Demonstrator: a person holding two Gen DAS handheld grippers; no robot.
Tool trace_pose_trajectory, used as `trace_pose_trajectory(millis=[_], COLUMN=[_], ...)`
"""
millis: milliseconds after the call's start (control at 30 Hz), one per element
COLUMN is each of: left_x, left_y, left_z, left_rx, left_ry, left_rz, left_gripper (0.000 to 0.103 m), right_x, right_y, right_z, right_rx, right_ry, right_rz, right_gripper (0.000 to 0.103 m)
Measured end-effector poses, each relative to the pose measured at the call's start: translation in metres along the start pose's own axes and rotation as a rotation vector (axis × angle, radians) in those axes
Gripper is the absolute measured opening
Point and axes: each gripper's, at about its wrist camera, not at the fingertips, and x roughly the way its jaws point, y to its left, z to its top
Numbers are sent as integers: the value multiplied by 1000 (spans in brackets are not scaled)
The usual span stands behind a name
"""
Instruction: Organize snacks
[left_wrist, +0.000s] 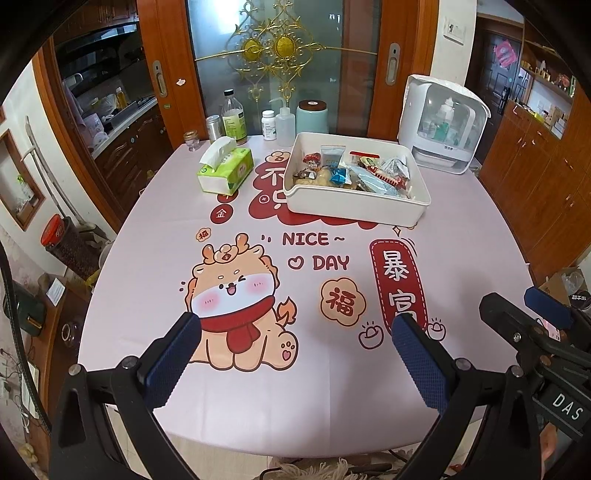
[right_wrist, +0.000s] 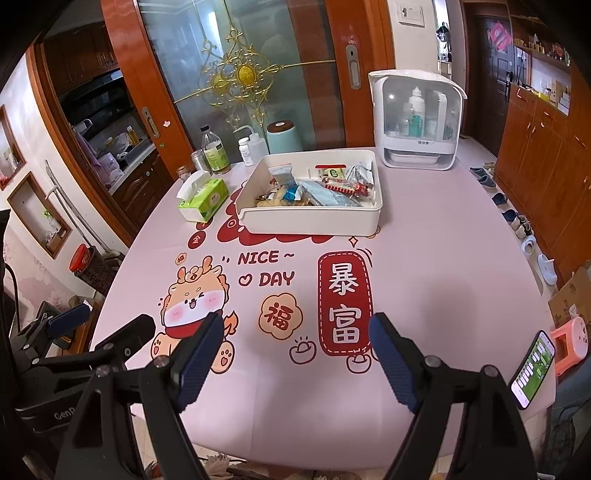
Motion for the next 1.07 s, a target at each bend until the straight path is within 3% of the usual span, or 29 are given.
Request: trace_pose_trajectory(millis=[1067], left_x=[9], left_y=[12], left_z=[2], left_rx=[-4], left_ry=[35], left_rz=[-14], left_gripper=[102], right_x=[2], right_y=[5], right_z=[0], right_rx=[1], right_ry=[7], right_rz=[-3], right_gripper=[82])
